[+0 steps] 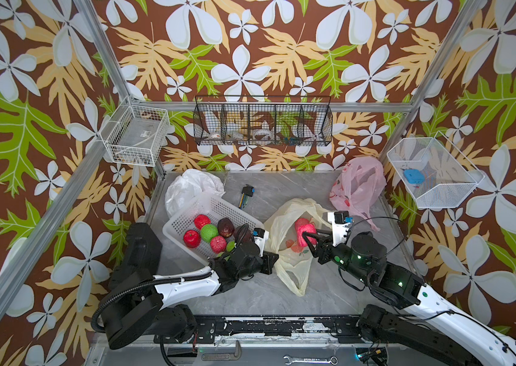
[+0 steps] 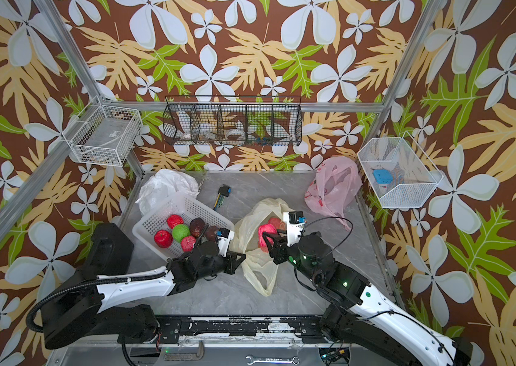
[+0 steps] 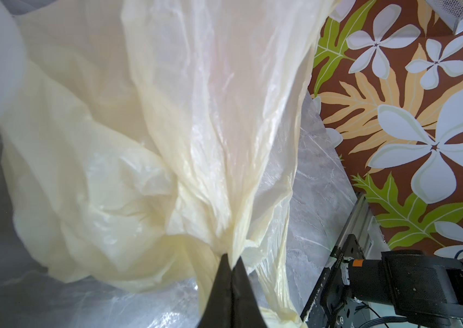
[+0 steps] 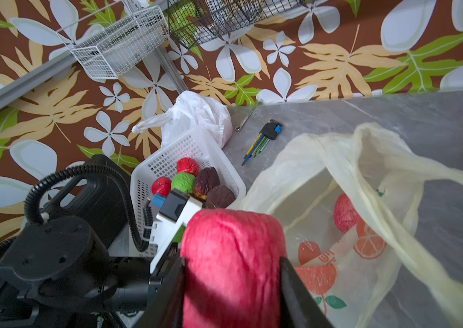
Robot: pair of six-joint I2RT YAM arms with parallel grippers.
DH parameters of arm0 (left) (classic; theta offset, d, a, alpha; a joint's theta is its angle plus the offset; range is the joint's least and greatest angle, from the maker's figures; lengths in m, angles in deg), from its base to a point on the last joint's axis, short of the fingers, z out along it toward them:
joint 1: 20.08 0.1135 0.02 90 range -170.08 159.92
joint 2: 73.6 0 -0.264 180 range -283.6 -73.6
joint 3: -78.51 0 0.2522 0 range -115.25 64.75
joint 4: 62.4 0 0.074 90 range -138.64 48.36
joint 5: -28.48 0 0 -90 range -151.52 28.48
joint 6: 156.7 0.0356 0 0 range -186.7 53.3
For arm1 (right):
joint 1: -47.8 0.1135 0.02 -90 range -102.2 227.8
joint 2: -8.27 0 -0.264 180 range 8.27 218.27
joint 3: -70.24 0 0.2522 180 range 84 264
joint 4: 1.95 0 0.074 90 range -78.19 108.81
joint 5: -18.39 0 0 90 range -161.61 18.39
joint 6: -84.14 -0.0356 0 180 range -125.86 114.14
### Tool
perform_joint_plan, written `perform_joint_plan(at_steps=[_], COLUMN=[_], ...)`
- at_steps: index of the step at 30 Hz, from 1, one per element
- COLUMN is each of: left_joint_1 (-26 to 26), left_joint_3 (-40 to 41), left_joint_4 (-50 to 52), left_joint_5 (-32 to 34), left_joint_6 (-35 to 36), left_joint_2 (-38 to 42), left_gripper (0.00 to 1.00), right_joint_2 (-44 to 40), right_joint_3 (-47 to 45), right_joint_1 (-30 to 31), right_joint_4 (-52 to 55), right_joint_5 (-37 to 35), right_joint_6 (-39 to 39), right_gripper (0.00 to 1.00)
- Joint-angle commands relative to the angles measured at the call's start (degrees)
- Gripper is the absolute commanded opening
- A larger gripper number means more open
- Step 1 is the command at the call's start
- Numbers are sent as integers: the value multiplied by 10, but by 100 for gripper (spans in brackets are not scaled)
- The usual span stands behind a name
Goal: Untie the knot of a plastic bag & take out the apple
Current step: Place the apple in the basket.
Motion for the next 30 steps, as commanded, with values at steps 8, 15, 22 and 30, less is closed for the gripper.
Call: perform_joint_plan(at_steps=[8, 15, 22, 30], left_joint_1=[-83, -136, -172, -190], left_joint_3=[41, 69, 89, 105], left_joint_4=[-2, 10, 22, 28], left_joint_5=[67, 124, 163, 181], left_joint_6=[-30, -59, -81, -103], left_joint_2=[50, 83, 113, 121], left_gripper=[0, 0, 0, 0], right_joint_2=[199, 388, 591, 766], right_joint_3=[152, 283, 449, 607], right_joint_1=[0, -2, -2, 11], right_joint_4=[-24, -49, -20, 41], right_joint_5=[-33, 56, 208, 349], right_joint_6=[53, 70, 64, 67], right_gripper=[37, 37, 39, 40])
